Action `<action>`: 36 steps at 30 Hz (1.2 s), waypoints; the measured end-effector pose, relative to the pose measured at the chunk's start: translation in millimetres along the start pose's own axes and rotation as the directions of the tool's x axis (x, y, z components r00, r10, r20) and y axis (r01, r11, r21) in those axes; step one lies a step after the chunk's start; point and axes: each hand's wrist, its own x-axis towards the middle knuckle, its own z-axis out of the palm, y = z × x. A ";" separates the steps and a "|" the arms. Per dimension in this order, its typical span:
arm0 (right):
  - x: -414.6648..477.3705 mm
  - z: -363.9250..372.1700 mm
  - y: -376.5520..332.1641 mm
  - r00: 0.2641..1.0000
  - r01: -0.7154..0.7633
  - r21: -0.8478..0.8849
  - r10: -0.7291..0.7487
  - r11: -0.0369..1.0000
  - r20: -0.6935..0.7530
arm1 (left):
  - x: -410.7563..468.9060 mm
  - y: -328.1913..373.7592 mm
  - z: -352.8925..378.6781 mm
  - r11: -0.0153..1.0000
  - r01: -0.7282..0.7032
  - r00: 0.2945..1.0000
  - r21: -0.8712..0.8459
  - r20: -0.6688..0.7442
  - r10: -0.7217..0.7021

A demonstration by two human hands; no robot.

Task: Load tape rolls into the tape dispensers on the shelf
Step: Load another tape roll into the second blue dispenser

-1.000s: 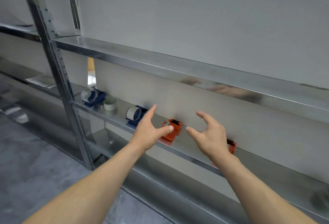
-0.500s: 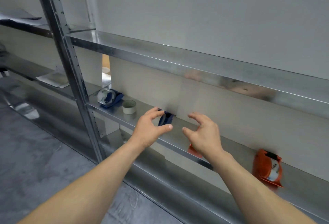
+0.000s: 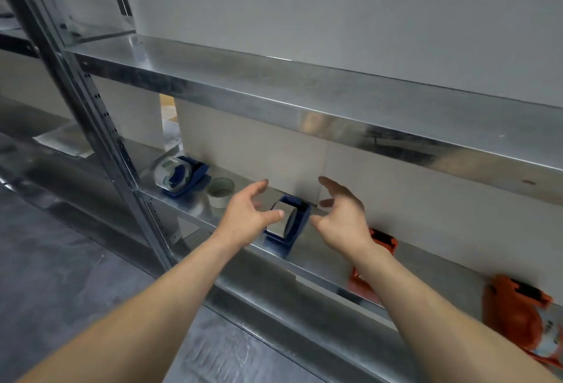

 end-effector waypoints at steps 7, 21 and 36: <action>26.2 35.8 10.9 0.996 -0.090 -0.034 0.089 0.995 -0.010 | 51.9 -28.8 -1.4 0.991 0.065 0.993 0.120 0.090 -0.076; 24.1 130.5 39.9 0.880 -0.470 0.003 0.469 0.883 0.073 | 103.6 -76.6 17.8 0.977 0.023 0.915 0.212 0.389 -0.106; 25.4 155.3 39.9 0.840 -0.541 -0.037 0.542 0.840 0.026 | 133.6 -60.3 12.8 0.976 0.101 0.879 0.191 0.443 -0.177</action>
